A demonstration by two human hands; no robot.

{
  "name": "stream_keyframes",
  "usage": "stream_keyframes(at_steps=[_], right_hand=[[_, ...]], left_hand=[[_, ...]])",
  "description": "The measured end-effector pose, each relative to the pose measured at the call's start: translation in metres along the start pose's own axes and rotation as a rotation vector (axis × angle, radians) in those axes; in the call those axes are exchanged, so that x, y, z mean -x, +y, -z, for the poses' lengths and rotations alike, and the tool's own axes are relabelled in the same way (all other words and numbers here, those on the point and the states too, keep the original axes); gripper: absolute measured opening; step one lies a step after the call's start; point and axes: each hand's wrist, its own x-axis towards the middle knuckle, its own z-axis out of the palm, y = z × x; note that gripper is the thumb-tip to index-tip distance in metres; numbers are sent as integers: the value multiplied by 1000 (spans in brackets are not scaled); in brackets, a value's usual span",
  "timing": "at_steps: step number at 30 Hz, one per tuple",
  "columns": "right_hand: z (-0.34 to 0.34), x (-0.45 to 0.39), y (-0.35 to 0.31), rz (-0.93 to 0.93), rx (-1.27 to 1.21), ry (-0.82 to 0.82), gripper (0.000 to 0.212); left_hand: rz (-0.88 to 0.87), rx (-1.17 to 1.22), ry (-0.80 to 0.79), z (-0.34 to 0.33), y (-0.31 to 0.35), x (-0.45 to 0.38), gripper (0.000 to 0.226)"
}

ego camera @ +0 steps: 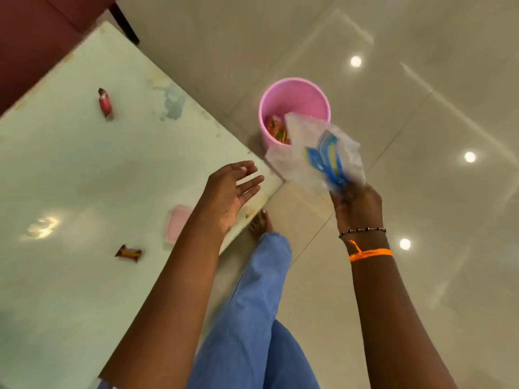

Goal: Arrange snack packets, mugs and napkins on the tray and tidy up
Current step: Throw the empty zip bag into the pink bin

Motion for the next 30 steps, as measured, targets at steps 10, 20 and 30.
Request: stream_keyframes(at_steps=[10,20,30], right_hand=[[-77,-206,15,234,831,13,13],[-102,-297,81,47,1553,-446,34],[-120,-200,4,-32,747,-295,25]], left_hand=[[-7,-353,8,-42,46,-129,22],[49,-457,19,-37,33,-193,19],[10,-415,29,-51,52,-149,16]])
